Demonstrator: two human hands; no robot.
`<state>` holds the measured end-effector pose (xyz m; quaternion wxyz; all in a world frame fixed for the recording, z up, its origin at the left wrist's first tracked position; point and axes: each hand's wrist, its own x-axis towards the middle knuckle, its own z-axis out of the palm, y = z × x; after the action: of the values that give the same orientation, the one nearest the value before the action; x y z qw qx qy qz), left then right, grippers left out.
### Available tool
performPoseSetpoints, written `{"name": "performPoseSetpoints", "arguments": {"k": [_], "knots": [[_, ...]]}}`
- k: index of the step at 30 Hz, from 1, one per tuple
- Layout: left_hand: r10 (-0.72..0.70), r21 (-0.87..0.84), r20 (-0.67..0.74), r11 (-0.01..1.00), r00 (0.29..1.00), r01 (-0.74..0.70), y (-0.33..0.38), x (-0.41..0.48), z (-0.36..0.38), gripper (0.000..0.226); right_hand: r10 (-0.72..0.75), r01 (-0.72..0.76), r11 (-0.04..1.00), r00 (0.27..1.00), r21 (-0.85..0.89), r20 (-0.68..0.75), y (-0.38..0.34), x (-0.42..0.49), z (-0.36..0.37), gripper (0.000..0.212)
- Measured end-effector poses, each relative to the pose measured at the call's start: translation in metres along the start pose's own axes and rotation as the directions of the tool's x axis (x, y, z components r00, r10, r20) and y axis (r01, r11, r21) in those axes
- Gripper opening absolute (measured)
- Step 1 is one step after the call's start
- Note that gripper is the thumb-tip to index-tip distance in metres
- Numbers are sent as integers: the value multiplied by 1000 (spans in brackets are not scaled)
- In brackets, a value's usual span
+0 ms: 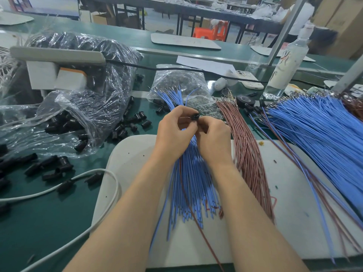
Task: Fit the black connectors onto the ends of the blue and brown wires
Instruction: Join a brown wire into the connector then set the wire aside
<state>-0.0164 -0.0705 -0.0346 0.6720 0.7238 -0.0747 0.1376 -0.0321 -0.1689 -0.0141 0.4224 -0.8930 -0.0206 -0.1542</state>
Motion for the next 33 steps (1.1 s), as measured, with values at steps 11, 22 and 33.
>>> {"name": "performPoseSetpoints", "arguments": {"k": [11,22,33], "knots": [[-2,-20,7,1000,1000,2,4,-2,-1,25,-38,38,999,999,22,-2,3,1,0,19],[-28,17,4,999,1000,28,3,0,-1,27,-32,32,999,999,4,5,5,3,4,19],[-35,-53,18,998,999,36,8,-3,-2,32,-38,39,999,999,9,-23,8,1,6,17]]}}
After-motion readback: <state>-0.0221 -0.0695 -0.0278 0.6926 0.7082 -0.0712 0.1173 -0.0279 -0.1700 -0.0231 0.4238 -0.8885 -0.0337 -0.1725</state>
